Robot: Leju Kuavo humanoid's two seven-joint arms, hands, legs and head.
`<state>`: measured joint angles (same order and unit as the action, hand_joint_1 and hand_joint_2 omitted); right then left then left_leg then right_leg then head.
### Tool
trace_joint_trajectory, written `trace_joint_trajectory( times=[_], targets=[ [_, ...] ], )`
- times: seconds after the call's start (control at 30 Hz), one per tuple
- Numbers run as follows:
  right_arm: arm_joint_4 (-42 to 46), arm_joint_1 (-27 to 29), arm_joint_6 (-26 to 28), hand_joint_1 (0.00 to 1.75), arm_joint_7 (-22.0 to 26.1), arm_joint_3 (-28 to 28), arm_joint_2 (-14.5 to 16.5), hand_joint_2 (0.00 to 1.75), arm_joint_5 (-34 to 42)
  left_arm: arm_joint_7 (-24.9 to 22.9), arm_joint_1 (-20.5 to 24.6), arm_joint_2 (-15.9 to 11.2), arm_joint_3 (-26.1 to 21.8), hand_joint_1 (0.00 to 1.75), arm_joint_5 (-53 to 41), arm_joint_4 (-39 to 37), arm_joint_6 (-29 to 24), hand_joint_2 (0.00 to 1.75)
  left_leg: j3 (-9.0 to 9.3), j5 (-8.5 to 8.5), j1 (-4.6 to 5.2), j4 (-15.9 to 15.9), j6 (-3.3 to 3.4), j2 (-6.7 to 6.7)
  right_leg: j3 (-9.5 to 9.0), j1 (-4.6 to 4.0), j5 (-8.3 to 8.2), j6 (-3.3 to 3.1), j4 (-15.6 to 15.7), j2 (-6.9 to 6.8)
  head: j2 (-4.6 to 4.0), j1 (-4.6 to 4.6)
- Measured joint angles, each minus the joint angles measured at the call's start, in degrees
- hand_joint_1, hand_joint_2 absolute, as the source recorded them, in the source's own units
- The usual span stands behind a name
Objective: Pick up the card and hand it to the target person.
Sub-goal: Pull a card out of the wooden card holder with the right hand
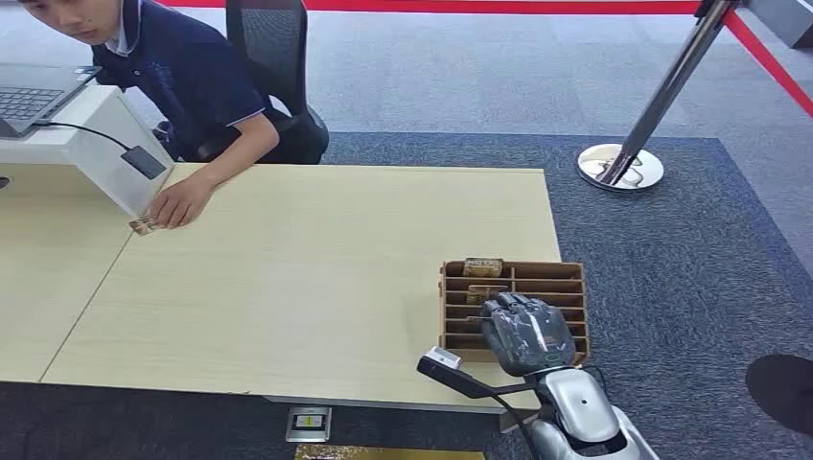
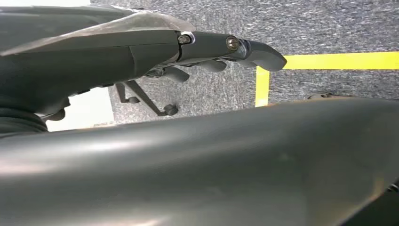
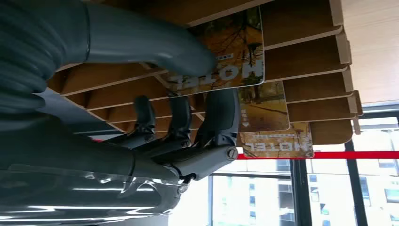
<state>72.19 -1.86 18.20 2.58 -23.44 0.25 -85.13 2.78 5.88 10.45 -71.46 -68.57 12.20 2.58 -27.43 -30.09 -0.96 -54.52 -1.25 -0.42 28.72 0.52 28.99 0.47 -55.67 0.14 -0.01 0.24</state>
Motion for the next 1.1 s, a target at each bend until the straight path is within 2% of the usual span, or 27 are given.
trace_joint_trajectory(
  times=[0.37,0.57,0.73,1.1],
  targets=[
    [2.03,1.60,1.28,1.75,0.04,0.70,0.14,1.75,-1.47,0.02,-0.01,0.00,0.01,0.00,0.02,0.00,-0.03,0.00,0.00,0.00,0.00,-0.01,0.00,0.00,0.00,0.00,0.00,0.01,0.01,0.00,0.00,-0.01],
    [7.43,4.30,1.41,1.75,0.12,1.24,-0.15,1.75,-2.52,0.10,-0.03,-0.01,0.01,0.00,0.25,0.00,-0.13,0.00,-0.03,0.00,0.00,-0.01,0.00,0.00,0.03,0.00,0.00,0.01,0.01,0.00,0.00,-0.01],
    [13.51,6.17,1.87,1.75,0.88,1.77,-1.67,1.75,-1.44,0.11,-0.05,-0.03,-0.01,0.00,0.56,0.00,-0.16,0.00,-0.04,-0.01,0.01,-0.01,0.01,0.00,0.03,0.01,0.00,0.01,0.03,0.00,0.01,-0.01],
    [19.67,6.23,2.73,1.75,3.86,2.62,-3.18,1.75,0.98,0.45,-0.13,-0.07,-0.15,0.00,1.91,0.00,-0.50,0.00,-0.03,0.00,0.00,-0.01,0.01,0.00,0.02,0.01,-0.03,0.03,0.02,0.00,-0.01,0.00]
  ],
)
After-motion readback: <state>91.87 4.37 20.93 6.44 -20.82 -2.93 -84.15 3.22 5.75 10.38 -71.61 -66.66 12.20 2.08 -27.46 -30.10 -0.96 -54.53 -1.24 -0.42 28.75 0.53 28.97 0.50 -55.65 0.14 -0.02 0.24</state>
